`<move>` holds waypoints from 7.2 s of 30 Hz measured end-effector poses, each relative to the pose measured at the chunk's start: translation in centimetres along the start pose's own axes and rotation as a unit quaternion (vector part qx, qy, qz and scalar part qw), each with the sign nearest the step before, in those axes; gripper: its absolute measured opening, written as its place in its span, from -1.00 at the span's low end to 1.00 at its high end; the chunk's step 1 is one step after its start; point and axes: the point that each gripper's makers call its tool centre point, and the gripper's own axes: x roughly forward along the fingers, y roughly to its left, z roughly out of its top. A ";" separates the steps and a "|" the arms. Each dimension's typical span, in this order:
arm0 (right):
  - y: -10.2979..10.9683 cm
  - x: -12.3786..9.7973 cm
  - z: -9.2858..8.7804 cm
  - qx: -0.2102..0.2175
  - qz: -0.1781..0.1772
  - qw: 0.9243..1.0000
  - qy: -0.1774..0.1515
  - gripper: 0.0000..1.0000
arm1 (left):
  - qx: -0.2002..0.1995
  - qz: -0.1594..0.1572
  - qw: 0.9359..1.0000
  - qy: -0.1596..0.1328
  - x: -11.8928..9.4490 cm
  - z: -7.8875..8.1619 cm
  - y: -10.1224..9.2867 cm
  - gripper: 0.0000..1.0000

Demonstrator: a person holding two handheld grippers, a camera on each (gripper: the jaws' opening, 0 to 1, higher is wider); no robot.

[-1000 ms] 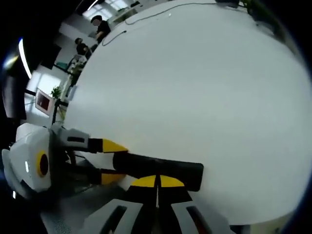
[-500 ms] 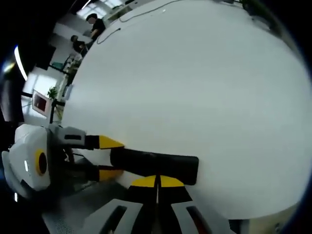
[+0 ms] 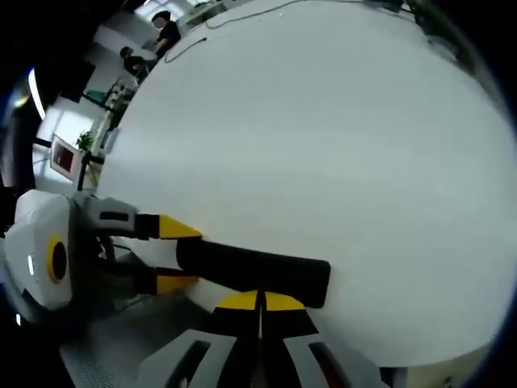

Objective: Press the specified remote control buttons in sequence, fully releasing each button before pressing the next.

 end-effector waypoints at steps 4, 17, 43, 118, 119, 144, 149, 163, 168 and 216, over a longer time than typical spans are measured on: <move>-0.1 0.0 0.1 0.005 0.002 1.000 -0.001 -1.00 | 0.001 -0.001 1.000 0.001 0.0 0.0 0.0 -0.51; 0.0 -0.5 0.4 0.067 0.026 0.997 -0.010 -1.00 | 0.006 0.000 1.000 -0.005 0.0 0.0 0.1 -0.51; -0.1 -0.4 1.2 0.060 0.025 0.998 -0.026 -1.00 | 0.017 -0.002 1.000 -0.002 0.0 0.2 -0.1 -0.51; 1.6 0.4 2.1 0.049 0.062 0.995 -0.059 -1.00 | 0.026 -0.008 1.000 -0.006 0.2 0.7 -0.7 -0.52; 1.7 0.4 2.1 0.046 0.059 0.995 -0.060 -1.00 | 0.027 -0.008 1.000 -0.006 0.2 0.7 -0.7 -0.52; 1.5 0.5 2.4 0.038 0.053 0.996 -0.063 -1.00 | 0.022 -0.009 1.000 -0.011 0.3 0.7 -0.6 -0.51; 1.4 0.2 2.2 0.041 0.050 0.996 -0.057 -1.00 | 0.022 -0.009 1.000 -0.012 0.2 0.7 -0.6 -0.51; 1.8 0.1 1.4 0.064 0.062 0.995 -0.035 -1.00 | 0.021 -0.008 1.000 -0.011 0.3 0.6 -0.6 -0.51; 1.8 0.4 0.9 0.060 0.057 0.996 -0.021 -1.00 | 0.021 -0.008 1.000 -0.011 0.3 0.6 -0.6 -0.51; 2.4 0.7 -0.1 -0.006 0.035 0.999 -0.001 -1.00 | 0.020 -0.008 1.000 -0.010 0.1 0.5 -0.6 -0.51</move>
